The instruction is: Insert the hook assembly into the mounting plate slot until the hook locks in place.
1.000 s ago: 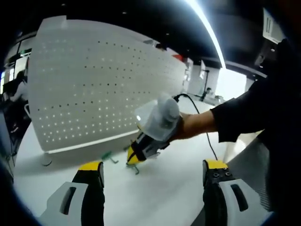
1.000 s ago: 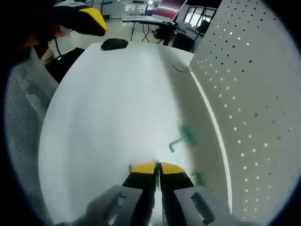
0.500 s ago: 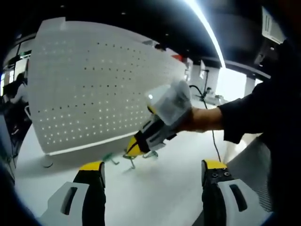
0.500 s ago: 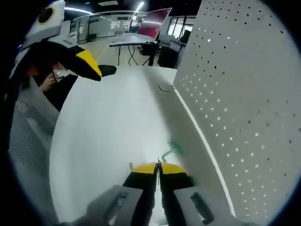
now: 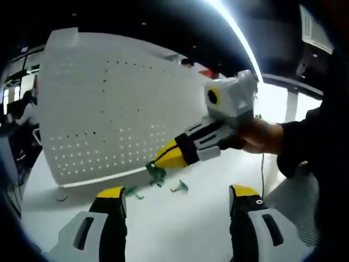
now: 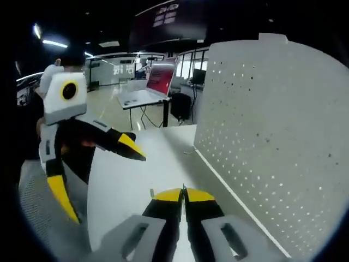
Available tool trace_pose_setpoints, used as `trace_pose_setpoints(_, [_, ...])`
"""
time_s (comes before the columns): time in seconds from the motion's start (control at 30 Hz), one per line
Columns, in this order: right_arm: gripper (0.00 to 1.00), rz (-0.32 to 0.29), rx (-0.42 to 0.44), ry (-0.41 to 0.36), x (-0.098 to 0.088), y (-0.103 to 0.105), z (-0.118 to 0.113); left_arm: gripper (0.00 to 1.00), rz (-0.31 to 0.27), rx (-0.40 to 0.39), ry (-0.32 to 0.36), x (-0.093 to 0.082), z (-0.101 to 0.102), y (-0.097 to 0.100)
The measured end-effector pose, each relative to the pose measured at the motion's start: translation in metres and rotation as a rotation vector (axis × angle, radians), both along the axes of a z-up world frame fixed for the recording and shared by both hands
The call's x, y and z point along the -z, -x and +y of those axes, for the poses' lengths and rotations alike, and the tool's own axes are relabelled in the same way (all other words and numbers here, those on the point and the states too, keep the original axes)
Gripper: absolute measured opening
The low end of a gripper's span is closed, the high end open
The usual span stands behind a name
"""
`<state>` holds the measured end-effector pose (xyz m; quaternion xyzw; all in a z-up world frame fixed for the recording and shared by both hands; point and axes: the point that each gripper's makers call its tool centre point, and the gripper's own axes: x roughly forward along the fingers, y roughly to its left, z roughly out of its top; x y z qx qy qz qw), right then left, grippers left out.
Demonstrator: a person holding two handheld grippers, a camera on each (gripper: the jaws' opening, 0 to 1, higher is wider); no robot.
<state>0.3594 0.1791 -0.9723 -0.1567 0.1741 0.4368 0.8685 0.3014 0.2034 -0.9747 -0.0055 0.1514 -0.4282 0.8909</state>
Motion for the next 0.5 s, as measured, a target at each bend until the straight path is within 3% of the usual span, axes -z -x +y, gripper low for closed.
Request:
trace_pose_setpoints(0.2, [0.00, -0.040, 0.044, -0.160, -0.035, 0.012, 0.006, 0.67, -0.072, -0.064, 0.048, -0.019, 0.011, -0.008])
trace_pose_setpoints(0.33, [0.00, -0.062, 0.046, -0.186, -0.045, 0.020, 0.015, 0.59, -0.109, -0.109, 0.070, -0.030, 0.019, -0.013])
trace_pose_setpoints(0.5, [0.00, -0.069, 0.040, -0.241, -0.058, 0.025, 0.029, 0.44, -0.225, -0.164, 0.095, -0.053, 0.032, -0.016])
